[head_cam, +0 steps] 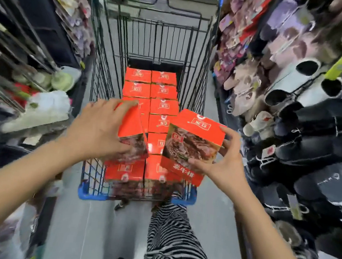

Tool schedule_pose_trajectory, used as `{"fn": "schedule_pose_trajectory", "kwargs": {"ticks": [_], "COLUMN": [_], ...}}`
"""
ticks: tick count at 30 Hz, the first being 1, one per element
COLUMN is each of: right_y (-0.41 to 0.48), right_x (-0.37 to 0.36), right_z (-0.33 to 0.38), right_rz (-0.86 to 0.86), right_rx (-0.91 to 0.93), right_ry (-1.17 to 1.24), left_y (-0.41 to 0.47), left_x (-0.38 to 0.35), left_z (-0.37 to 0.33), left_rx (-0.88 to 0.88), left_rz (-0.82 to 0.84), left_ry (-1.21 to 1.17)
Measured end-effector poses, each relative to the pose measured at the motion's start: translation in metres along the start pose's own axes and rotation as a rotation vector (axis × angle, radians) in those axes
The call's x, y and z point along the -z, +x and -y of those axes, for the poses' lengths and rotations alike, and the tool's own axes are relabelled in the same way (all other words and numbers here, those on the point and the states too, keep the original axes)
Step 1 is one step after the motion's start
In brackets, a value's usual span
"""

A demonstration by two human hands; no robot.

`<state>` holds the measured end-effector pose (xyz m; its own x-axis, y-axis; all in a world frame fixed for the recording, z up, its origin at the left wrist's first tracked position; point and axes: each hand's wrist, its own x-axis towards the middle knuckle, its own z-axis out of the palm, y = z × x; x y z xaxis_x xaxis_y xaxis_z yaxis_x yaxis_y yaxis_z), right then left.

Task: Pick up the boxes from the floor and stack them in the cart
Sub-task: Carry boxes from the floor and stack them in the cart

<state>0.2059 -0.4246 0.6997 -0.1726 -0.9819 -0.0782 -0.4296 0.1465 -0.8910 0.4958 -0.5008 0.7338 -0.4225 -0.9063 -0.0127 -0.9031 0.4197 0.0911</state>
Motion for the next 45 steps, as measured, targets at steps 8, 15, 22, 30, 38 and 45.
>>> {"fn": "schedule_pose_trajectory", "kwargs": {"ticks": [8,15,22,30,38,45], "right_y": [0.243,0.389,0.421,0.404,0.387,0.390], "right_x": [-0.006,-0.049,-0.092,-0.104,-0.108,-0.107], "right_z": [0.003,-0.020,-0.044,-0.050,-0.026,-0.021], "right_rz": [0.121,0.256,0.381,0.401,0.332,0.288], "right_rx": [0.095,0.130,0.108,0.133,-0.028,0.006], "right_ry": [0.037,0.033,-0.010,-0.022,0.225,0.159], "left_y": [0.193,0.297,0.328,0.322,0.299,0.312], "left_x": [-0.018,-0.054,-0.084,-0.084,-0.102,-0.095], "left_z": [0.038,0.095,0.130,0.139,0.136,0.134], "left_rx": [0.041,0.072,-0.004,0.029,0.692,0.684], "left_rz": [0.044,0.068,0.149,0.165,-0.143,-0.150], "left_ry": [0.058,0.054,0.000,-0.003,-0.858,-1.005]}}
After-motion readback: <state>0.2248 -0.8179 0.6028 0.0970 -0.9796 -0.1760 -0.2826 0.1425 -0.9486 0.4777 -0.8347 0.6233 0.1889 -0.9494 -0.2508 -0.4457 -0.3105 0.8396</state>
